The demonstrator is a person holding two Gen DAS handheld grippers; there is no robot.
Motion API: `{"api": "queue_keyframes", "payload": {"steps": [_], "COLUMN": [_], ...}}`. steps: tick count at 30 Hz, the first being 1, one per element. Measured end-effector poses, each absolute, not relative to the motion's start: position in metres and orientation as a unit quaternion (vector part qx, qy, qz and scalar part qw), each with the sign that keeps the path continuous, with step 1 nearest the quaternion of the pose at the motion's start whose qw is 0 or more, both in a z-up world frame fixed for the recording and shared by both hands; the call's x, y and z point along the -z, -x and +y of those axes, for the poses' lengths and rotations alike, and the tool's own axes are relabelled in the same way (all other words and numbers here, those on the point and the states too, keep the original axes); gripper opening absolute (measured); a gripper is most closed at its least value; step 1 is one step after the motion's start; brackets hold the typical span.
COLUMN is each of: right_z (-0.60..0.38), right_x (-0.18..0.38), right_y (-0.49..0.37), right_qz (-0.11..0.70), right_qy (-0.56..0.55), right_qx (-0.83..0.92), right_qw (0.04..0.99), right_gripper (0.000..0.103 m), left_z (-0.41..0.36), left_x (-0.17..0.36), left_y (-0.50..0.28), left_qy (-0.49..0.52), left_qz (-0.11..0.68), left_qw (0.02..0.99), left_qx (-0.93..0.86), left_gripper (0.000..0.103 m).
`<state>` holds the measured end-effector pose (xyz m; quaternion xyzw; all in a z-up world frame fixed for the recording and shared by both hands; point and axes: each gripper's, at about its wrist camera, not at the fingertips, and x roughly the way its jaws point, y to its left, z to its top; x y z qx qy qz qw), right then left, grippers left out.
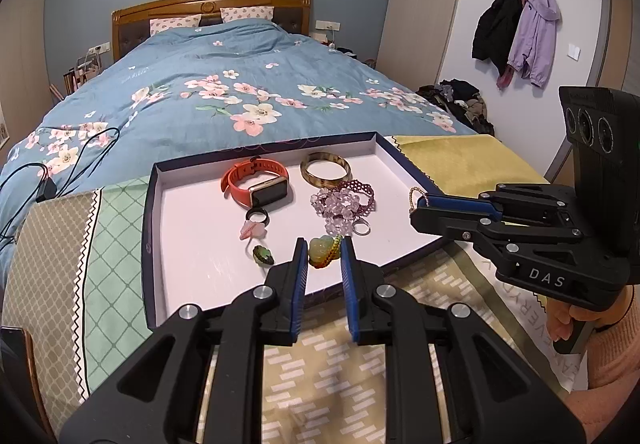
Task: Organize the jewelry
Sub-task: 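Carry both rings into the box and open both tools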
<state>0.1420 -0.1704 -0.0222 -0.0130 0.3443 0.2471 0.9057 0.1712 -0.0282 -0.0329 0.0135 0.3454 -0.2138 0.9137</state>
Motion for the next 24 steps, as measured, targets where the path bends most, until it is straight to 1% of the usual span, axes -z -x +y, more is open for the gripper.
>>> {"api": "queue_keyframes", "payload": {"steps": [24], "right_z": [-0.17], "right_x": [0.022], "right_y": [-0.163], "right_qz": [0.347], "right_qy": [0.014], "right_qx": [-0.243], "right_qw": [0.906], "right_gripper": [0.01], "left_z": [-0.029], "left_x": [0.036], "left_y": [-0.195], "left_qy": [-0.019], "left_qz": [0.348], "left_qw": [0.916], "left_qx": [0.198], "left_gripper": [0.017]}}
